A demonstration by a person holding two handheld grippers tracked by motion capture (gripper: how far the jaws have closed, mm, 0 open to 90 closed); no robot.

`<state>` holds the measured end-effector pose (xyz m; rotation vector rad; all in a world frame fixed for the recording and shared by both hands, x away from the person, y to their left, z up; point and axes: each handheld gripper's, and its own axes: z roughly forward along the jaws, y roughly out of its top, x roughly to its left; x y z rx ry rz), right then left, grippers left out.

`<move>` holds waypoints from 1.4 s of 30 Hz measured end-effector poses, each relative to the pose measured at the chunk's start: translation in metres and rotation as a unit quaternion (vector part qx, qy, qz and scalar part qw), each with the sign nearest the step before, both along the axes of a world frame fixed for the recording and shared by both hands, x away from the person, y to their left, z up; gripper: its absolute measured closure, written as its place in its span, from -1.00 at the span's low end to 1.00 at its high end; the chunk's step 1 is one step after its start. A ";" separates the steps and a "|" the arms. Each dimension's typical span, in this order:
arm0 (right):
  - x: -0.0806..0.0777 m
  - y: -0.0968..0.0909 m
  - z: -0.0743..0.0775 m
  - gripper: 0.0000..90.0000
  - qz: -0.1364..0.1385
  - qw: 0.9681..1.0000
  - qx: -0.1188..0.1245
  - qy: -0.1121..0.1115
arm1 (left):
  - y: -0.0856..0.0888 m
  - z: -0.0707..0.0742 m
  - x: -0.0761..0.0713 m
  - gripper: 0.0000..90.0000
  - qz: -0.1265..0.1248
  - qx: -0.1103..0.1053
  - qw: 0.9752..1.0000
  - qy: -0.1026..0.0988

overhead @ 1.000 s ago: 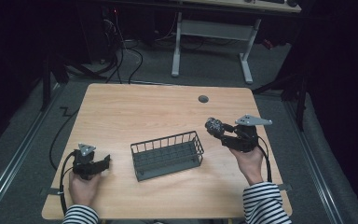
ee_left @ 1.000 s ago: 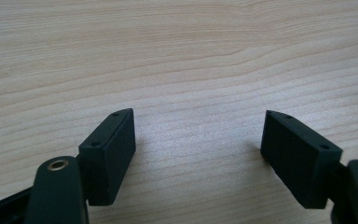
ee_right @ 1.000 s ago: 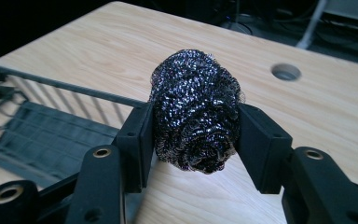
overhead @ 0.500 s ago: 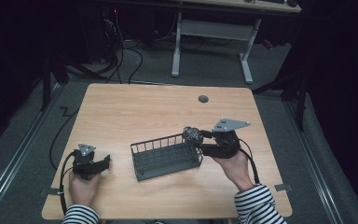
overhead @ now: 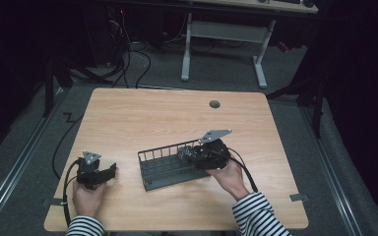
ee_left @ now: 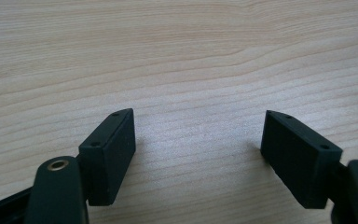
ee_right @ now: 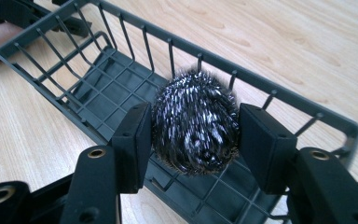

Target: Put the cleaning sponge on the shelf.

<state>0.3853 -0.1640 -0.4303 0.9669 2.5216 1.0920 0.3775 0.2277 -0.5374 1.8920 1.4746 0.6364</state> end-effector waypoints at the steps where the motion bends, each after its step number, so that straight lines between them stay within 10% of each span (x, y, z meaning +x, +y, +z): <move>1: 0.000 0.000 0.000 0.03 0.000 1.000 0.000 0.000 | 0.000 0.000 0.000 -0.41 0.000 0.000 1.000 0.000; 17: -0.007 -0.023 0.017 -0.13 -0.021 0.999 0.040 -0.026 | 0.000 0.000 0.000 -0.41 0.000 0.000 1.000 0.000; 42: -0.034 -0.118 0.044 -0.05 -0.128 0.982 0.114 -0.077 | 0.000 0.000 0.000 -0.41 0.001 0.000 1.000 0.000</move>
